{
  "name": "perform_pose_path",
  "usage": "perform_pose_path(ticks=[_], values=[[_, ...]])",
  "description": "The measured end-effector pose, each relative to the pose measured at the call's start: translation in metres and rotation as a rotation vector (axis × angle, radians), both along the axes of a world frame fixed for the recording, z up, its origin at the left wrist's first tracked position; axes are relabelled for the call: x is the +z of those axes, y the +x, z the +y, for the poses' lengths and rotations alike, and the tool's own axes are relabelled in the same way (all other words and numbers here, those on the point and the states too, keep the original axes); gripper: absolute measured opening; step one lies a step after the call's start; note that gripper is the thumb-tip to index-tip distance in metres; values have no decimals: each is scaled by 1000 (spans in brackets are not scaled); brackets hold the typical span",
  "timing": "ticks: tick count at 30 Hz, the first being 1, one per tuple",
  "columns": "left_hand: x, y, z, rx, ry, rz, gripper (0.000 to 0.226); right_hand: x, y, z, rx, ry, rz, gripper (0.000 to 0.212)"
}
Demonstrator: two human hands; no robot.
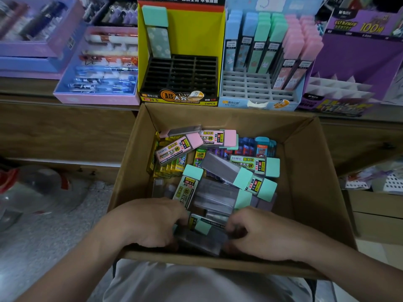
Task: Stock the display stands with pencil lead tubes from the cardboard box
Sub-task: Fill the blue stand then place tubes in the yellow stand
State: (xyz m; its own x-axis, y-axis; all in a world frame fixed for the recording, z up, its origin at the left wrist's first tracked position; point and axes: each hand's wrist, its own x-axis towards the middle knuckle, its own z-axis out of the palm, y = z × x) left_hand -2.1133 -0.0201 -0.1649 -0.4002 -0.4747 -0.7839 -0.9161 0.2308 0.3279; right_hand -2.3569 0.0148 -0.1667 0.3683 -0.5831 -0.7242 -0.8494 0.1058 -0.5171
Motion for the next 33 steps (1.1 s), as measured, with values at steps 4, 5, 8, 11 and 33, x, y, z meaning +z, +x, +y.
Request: perform_pose_path(ticks=[4, 5, 8, 11, 33], values=[[0, 3, -2, -33, -3, 19, 44, 0, 0, -1, -33, 60, -75, 29], [0, 4, -2, -34, 8, 25, 42, 0, 0, -1, -49, 70, -87, 31], [0, 4, -2, -32, 42, 54, 33, -3, -1, -2, -155, 122, -80, 46], [-1, 2, -3, -33, 54, 93, 32, -5, -1, -3, -270, 228, -76, 50], [9, -7, -10, 110, -39, 162, 51, -2, -4, -6, -404, 357, -431, 34]])
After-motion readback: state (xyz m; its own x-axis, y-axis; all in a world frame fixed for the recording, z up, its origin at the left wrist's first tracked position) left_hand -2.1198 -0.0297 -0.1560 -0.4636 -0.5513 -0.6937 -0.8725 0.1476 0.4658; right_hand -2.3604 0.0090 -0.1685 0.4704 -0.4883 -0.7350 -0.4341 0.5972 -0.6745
